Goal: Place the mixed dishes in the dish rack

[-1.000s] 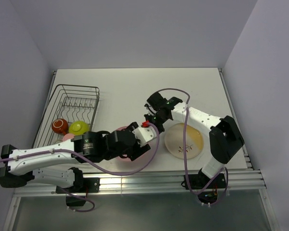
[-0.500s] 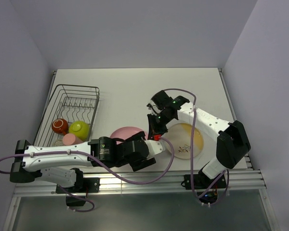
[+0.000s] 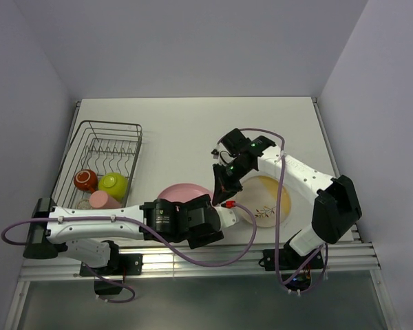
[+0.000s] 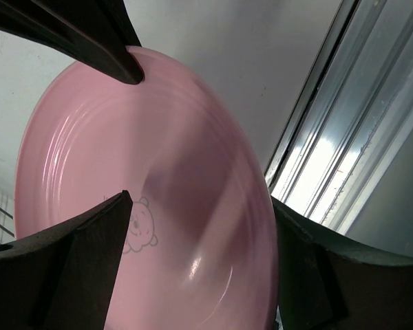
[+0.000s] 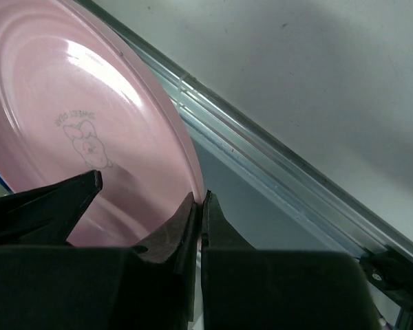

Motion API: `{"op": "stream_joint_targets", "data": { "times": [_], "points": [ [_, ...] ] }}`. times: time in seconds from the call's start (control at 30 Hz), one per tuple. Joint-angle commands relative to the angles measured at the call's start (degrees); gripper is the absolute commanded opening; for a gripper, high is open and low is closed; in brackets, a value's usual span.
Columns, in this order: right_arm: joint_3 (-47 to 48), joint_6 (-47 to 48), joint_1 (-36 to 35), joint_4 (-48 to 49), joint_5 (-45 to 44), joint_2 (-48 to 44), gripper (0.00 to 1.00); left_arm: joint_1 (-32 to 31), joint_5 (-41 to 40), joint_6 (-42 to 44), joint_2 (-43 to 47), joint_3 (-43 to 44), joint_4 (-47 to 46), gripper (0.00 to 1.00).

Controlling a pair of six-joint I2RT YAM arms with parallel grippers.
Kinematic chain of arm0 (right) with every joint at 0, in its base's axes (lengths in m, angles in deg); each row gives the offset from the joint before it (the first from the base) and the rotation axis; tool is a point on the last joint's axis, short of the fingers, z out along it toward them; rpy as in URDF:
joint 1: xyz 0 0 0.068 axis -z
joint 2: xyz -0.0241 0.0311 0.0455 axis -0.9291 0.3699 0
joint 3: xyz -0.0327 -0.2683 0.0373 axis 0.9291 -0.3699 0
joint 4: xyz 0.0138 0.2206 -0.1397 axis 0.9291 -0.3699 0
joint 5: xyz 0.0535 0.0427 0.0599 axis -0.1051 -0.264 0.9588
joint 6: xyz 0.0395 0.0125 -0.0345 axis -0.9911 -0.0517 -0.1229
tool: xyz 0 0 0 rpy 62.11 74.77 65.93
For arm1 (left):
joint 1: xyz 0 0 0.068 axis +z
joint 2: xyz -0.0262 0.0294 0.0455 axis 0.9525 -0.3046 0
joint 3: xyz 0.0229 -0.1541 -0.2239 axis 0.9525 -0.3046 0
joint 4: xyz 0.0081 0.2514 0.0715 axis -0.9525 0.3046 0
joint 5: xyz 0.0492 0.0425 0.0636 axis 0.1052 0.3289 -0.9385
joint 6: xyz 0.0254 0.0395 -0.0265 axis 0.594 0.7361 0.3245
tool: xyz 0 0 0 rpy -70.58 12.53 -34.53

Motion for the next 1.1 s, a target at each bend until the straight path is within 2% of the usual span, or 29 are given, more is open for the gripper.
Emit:
{"op": "stream_joint_targets", "data": {
  "times": [0.0,0.07,0.17,0.2,0.23,0.37,0.4,0.5,0.6,0.63,0.7,0.73,0.77,0.9,0.97,1.0,1.03,1.07],
  "points": [
    [-0.52,1.74,0.78,-2.83,5.44,-3.59,0.0,-0.68,-3.01,-0.9,-0.68,0.53,1.68,0.81],
    [-1.31,1.74,0.87,-2.92,6.31,-4.03,0.0,-1.03,-4.59,-1.16,-1.21,0.7,2.12,0.78],
    [-2.01,1.04,0.96,-2.22,8.77,-4.9,0.0,-1.3,-8.54,-1.69,-2.26,0.7,3.08,0.65],
    [-2.1,0.87,1.05,-1.95,10.0,-5.08,0.0,-1.3,-10.46,-2.21,-2.44,0.79,3.35,0.55],
    [-2.1,0.52,0.96,-1.78,10.36,-5.26,0.0,-1.3,-11.61,-2.48,-2.7,0.7,3.35,0.5],
    [-1.84,0.25,1.05,-1.69,11.59,-6.05,0.0,-1.3,-17.94,-4.93,-2.18,0.26,3.0,0.07],
    [-1.67,0.16,1.22,-1.6,11.77,-6.23,0.0,-1.3,-19.95,-5.64,-1.83,-0.08,2.65,0.0],
    [-0.35,0.07,1.49,-0.9,11.07,-7.02,0.06,-0.77,-25.58,-7.39,0.01,-0.96,1.33,0.0],
    [3.77,0.69,2.45,-1.68,4.5,-7.81,0.35,2.39,-26.21,-8.8,3.61,-1.32,-1.13,0.0],
    [6.48,0.78,2.72,-2.21,-0.23,-8.16,0.57,4.22,-25.78,-9.07,5.89,-1.49,-2.44,0.0],
    [8.7,0.78,4.56,-2.56,-4.12,-9.3,0.75,6.43,-24.73,-9.33,8.36,-1.67,-3.94,0.0],
    [10.62,0.6,5.7,-2.48,-6.14,-9.74,0.92,9.22,-24.03,-9.25,10.89,-1.67,-4.64,0.0],
    [11.34,0.43,8.14,-2.3,-10.16,-10.96,0.99,10.99,-21.67,-8.46,12.22,-1.58,-6.48,0.0],
    [12.75,-1.42,11.85,-1.16,-22.49,-14.57,1.0,19.42,-17.79,-7.14,17.15,1.05,-8.69,0.0],
    [12.05,-1.42,12.3,-0.11,-24.35,-16.24,1.0,26.62,-14.11,-5.13,19.53,3.33,-10.26,0.0],
    [11.61,-1.33,12.39,0.16,-24.36,-16.68,1.0,29.26,-8.43,-4.59,19.97,4.12,-11.32,0.0],
    [10.65,-1.25,12.3,1.03,-23.66,-16.95,1.0,35.73,-5.85,-3.63,20.06,5.7,-11.76,0.0],
    [10.21,-1.16,12.39,1.39,-22.61,-17.21,1.0,39.44,-2.95,-2.06,19.71,6.58,-11.68,0.0]
  ]
}}
